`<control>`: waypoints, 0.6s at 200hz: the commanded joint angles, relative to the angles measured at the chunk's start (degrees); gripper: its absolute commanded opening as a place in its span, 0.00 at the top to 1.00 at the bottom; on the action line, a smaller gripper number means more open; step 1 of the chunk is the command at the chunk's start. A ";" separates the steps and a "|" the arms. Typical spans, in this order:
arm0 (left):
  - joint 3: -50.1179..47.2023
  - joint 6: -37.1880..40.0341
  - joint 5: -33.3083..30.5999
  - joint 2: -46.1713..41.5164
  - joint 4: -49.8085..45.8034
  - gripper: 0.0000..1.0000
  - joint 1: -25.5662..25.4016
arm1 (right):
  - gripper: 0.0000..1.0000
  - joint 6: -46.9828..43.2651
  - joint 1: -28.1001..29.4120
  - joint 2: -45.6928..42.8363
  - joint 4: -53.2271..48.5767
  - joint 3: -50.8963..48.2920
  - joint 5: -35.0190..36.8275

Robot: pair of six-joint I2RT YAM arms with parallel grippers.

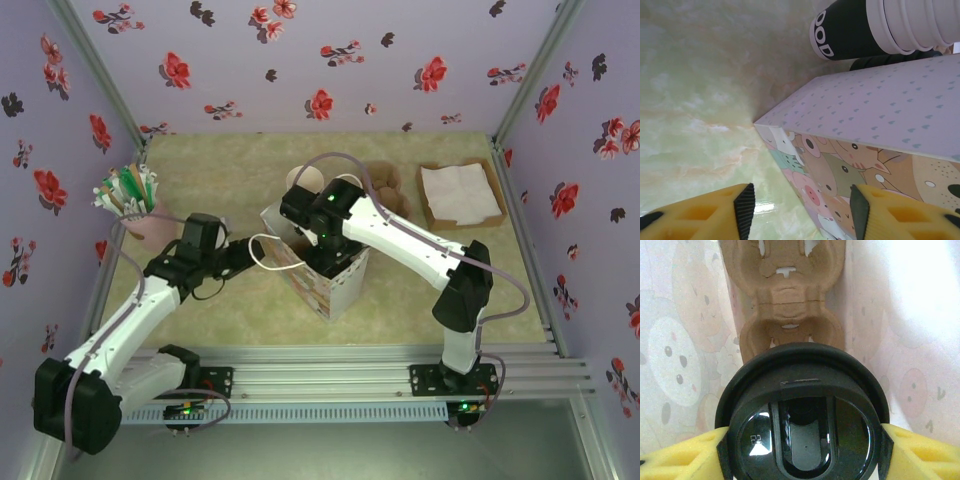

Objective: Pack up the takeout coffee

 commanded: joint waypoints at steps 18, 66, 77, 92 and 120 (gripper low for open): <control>-1.27 1.54 -2.02 -2.67 -2.54 0.32 1.50 | 0.32 1.50 -0.31 -2.29 0.95 -1.03 0.23; -1.00 2.02 -2.53 -5.02 -3.23 0.01 2.62 | 0.32 1.93 -0.34 -3.53 3.12 -3.13 0.78; -0.72 2.15 -2.54 -5.01 -3.36 0.01 2.87 | 0.32 2.01 -0.29 -3.83 3.55 -3.61 0.99; -0.49 2.18 -2.60 -5.05 -3.57 0.01 2.93 | 0.32 2.02 -0.32 -4.10 4.22 -4.22 1.32; -0.37 2.42 -2.54 -5.02 -3.70 0.01 3.05 | 0.32 2.11 -0.30 -4.27 4.97 -4.83 1.28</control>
